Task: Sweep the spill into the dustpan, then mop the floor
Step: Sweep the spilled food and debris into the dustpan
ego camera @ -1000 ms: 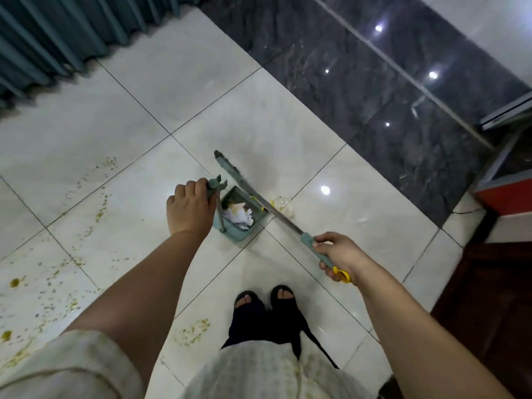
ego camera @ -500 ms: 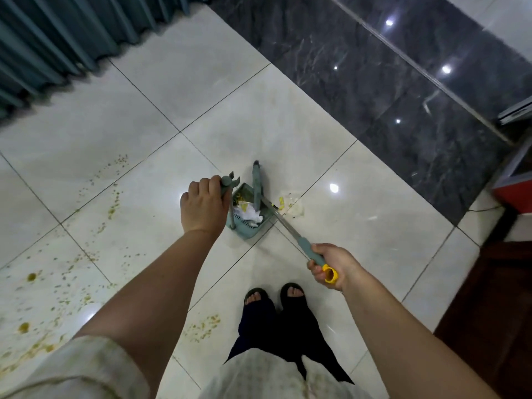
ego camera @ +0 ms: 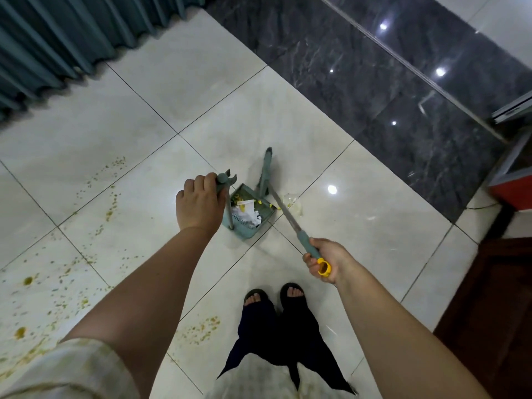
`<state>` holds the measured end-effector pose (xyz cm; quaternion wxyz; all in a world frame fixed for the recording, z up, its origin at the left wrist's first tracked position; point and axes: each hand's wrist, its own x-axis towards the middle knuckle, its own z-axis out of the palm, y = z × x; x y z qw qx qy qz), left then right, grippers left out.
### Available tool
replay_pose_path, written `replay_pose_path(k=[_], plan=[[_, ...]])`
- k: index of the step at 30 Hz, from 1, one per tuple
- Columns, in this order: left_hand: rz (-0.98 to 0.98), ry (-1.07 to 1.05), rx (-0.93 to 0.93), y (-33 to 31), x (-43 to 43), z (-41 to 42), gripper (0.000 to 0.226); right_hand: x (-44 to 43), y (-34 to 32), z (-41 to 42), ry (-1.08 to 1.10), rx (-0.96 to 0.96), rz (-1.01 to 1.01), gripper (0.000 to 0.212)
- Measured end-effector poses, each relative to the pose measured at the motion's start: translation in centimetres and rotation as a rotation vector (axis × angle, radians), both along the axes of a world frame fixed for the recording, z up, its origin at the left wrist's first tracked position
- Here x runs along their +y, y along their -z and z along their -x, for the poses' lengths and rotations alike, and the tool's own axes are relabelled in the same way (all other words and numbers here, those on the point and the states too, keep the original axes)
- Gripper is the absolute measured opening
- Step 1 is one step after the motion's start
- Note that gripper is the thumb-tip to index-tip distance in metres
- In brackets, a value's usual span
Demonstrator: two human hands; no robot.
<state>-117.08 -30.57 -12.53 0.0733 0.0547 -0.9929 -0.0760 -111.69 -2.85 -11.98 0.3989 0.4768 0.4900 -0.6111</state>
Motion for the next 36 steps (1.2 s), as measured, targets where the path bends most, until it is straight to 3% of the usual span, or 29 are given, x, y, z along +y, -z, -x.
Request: replay_pose_path(k=[4, 8, 15, 24, 28, 36], plan=[[-0.101, -0.038, -0.092, -0.6, 0.2, -0.2, 0.032, 1.1, -1.4, -3.1, 0.007, -0.013, 0.04, 0.011], [-0.16, 0.002, -0.164, -1.2, 0.1, -0.8, 0.031, 3.4, -4.1, -3.0, -0.084, 0.134, -0.086, 0.012], [-0.082, 0.218, -0.108, -3.0, 0.4, -4.0, 0.028, 5.1, -6.0, -1.9, -0.168, 0.226, -0.315, 0.013], [-0.076, 0.108, -0.124, -2.0, 3.2, -9.0, 0.027, 9.0, -2.8, -4.4, -0.357, 0.225, -0.572, 0.018], [-0.086, 0.042, -0.143, -1.5, 5.2, -9.9, 0.029, 10.9, -0.8, -5.3, -0.401, 0.183, -0.546, 0.017], [-0.093, -0.026, -0.2, -1.6, 5.7, -8.7, 0.034, 10.0, 0.8, -7.8, -0.501, 0.112, -0.485, 0.04]])
